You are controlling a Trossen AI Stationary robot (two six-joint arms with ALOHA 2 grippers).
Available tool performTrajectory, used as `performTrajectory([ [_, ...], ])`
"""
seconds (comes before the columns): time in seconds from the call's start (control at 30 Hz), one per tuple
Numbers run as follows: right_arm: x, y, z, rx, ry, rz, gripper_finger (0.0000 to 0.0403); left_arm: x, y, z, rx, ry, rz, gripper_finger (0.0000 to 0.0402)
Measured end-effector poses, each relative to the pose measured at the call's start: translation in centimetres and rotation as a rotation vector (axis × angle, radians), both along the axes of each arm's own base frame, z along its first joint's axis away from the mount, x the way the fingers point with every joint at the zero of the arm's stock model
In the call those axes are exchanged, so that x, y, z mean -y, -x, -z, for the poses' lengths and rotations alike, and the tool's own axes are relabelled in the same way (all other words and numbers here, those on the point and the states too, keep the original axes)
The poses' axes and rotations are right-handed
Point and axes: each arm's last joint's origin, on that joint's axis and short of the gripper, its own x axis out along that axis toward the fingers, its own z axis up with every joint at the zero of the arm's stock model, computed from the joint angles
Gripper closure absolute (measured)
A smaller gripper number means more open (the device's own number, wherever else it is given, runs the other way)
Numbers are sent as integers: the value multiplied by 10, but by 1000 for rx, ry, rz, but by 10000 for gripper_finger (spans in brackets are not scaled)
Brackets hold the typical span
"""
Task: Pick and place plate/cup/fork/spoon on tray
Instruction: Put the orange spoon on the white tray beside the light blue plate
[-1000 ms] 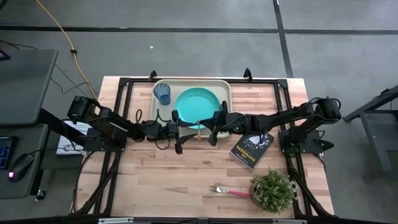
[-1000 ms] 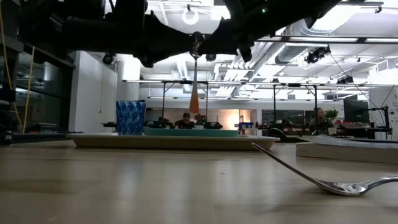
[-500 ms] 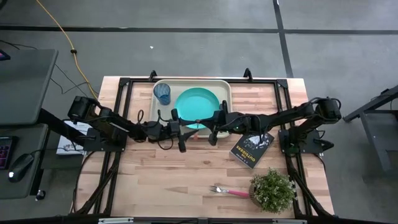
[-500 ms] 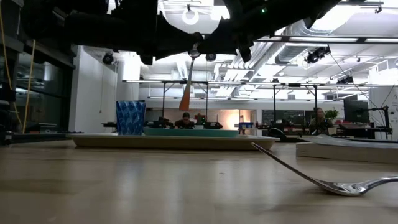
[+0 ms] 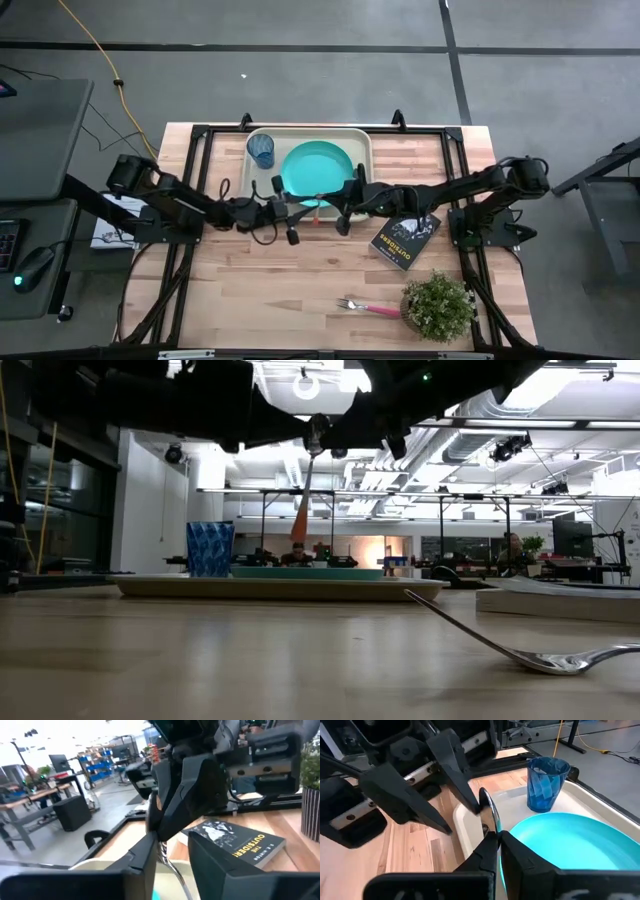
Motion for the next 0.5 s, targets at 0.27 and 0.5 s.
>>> performTrajectory([
  [0.27, -4, 3, -4, 3, -4, -23, 402, 7, 6, -6, -24, 7, -70, 230],
  [0.5, -4, 2, -6, 21, -3, -19, 402, 0, 4, -3, 8, 158, 82, 195],
])
